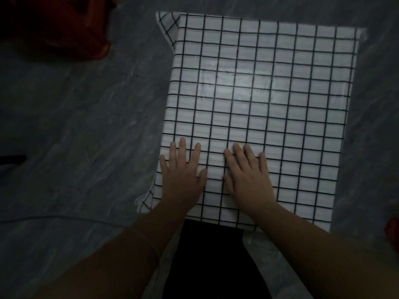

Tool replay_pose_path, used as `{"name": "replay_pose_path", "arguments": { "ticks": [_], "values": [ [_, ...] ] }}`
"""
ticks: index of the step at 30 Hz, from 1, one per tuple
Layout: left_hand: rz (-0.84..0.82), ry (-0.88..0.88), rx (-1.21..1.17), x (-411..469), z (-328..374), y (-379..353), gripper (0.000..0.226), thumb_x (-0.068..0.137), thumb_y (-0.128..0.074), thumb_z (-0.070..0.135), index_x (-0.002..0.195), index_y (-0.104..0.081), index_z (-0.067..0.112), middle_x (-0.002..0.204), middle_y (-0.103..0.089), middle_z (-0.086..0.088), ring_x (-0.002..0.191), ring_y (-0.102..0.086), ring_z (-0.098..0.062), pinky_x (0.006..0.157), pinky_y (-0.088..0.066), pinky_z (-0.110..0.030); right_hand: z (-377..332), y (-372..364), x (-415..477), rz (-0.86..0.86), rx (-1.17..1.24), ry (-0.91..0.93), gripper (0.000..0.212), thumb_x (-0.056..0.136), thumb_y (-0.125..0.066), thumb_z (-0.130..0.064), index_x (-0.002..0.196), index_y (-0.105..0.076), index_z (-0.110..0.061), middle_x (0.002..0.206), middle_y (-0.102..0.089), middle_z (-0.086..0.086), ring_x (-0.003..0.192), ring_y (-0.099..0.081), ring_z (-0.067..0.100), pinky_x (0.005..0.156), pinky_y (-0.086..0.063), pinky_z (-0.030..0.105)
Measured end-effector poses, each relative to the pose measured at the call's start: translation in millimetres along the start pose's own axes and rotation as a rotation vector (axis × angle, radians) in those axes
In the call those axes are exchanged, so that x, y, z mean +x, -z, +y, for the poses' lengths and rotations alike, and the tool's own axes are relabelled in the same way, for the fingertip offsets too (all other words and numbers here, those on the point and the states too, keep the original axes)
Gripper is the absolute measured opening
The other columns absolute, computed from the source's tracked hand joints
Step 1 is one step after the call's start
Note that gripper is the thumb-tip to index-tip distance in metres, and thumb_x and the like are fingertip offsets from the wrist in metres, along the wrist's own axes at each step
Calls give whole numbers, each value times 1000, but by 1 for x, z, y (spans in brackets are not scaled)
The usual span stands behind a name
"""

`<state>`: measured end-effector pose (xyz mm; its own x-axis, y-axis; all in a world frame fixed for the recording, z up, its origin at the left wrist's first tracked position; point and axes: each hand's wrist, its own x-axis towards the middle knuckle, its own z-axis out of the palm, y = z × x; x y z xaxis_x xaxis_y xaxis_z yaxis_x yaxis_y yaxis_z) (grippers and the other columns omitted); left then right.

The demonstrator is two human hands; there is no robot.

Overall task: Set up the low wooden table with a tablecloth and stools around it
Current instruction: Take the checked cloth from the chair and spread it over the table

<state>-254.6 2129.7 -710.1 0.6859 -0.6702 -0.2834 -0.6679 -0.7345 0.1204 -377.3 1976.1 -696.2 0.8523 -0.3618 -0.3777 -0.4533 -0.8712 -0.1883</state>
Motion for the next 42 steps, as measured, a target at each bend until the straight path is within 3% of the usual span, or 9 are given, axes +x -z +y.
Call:
{"name": "replay_pose_path", "arguments": {
  "ticks": [6, 14, 18, 25, 36, 42],
  "values": [
    [-11, 6, 48, 14, -13, -3, 68, 93, -42, 50, 156, -25, 29, 162, -25, -10, 149, -19, -33, 108, -26, -67, -2, -1, 15, 5, -40, -23, 65, 99, -43, -45, 156, -22, -21, 163, -20, 7, 151, -12, 32, 117, -12, 62],
    [-49, -11, -35, 19, -26, 8, 69, 91, -49, 49, 153, -33, 26, 162, -23, -13, 148, -21, -33, 107, -33, -56, -5, -4, 19, 16, -69, -31, 69, 97, -46, -44, 156, -22, -18, 163, -19, 9, 150, -13, 33, 116, -12, 63],
    [-73, 10, -15, 17, -27, 15, 70, 91, -46, 51, 155, -29, 27, 163, -18, -14, 150, -13, -36, 110, -25, -63, -11, 3, 14, 47, -25, -37, 70, 97, -45, -42, 156, -21, -16, 164, -18, 10, 151, -11, 31, 118, -12, 61],
    [-73, -304, 31, 19, 16, 15, 64, 92, -44, 45, 152, -32, 28, 160, -30, -8, 149, -19, -34, 114, -17, -64, 0, 10, 4, -2, 3, -38, 66, 98, -45, -40, 156, -24, -19, 163, -22, 7, 151, -13, 30, 119, -13, 59],
    [-180, -117, 71, 26, -18, 25, 64, 94, -33, 41, 155, -27, 23, 162, -22, -12, 151, -12, -33, 114, -18, -65, 96, 20, -19, 4, 32, -390, 66, 96, -31, -40, 157, -19, -17, 164, -17, 10, 152, -9, 30, 120, -10, 59],
    [-150, -279, 66, 75, 36, 29, 65, 96, -34, 45, 156, -20, 24, 163, -19, -13, 151, -10, -34, 115, -16, -64, 80, 32, 32, 45, 30, -293, 66, 98, -42, -38, 157, -18, -19, 164, -18, 11, 151, -9, 31, 118, -13, 60]
  ]
}}
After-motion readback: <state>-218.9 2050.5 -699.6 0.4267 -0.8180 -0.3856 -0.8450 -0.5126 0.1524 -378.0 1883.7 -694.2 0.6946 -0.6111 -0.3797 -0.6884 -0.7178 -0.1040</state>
